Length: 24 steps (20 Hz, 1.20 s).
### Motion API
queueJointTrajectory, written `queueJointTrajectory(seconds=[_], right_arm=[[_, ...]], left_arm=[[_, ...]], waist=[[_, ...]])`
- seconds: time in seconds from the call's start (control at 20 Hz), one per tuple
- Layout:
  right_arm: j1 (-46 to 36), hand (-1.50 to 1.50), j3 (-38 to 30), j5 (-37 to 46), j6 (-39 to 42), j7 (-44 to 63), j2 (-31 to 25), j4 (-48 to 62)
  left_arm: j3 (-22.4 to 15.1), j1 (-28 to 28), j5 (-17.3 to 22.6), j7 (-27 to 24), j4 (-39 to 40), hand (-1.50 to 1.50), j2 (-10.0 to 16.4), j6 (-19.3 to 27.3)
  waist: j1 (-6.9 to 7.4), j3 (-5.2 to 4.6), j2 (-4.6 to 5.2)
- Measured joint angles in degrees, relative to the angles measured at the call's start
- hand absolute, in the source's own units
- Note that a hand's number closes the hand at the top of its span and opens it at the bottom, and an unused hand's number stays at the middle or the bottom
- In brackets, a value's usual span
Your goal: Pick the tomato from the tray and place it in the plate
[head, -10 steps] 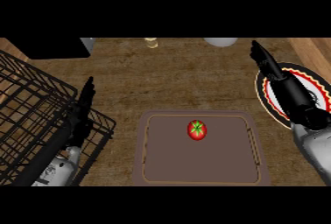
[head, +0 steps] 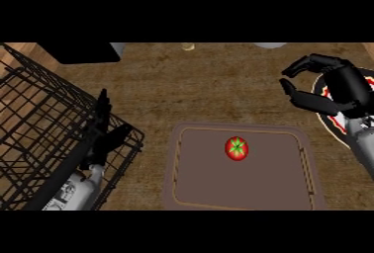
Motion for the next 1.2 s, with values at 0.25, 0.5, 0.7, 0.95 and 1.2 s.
queueJointTrajectory(seconds=[0.25,0.5,0.7,0.95,1.2], right_arm=[[1.3,-1.5,-2.7,-1.8,-2.7,-2.4,2.9,2.7],[1.9,-1.5,-2.7,-1.9,-1.3,-4.0,2.7,3.7],[2.1,-1.5,0.1,0.6,2.1,-3.2,-0.3,4.3],[1.3,-1.5,5.6,5.0,8.0,-0.7,-4.6,4.3],[-0.2,-1.5,10.3,9.0,12.1,2.3,-7.2,3.8]], left_arm=[[0.3,1.2,-0.3,1.7,0.1,0.0,-0.5,-2.1],[1.6,2.4,-2.8,3.8,-0.8,0.0,-1.2,-4.6],[2.6,4.4,-4.5,5.4,-3.5,0.0,-1.3,-6.4],[4.0,7.0,-7.2,6.9,-7.8,0.0,-1.4,-8.5],[5.8,10.4,-10.1,8.3,-12.4,0.0,-1.4,-10.9]], waist=[[0.28,1.54,-0.51],[0.52,1.9,-1.06],[0.84,1.86,-1.46],[1.46,1.07,-1.5],[1.35,0.39,-1.36]])
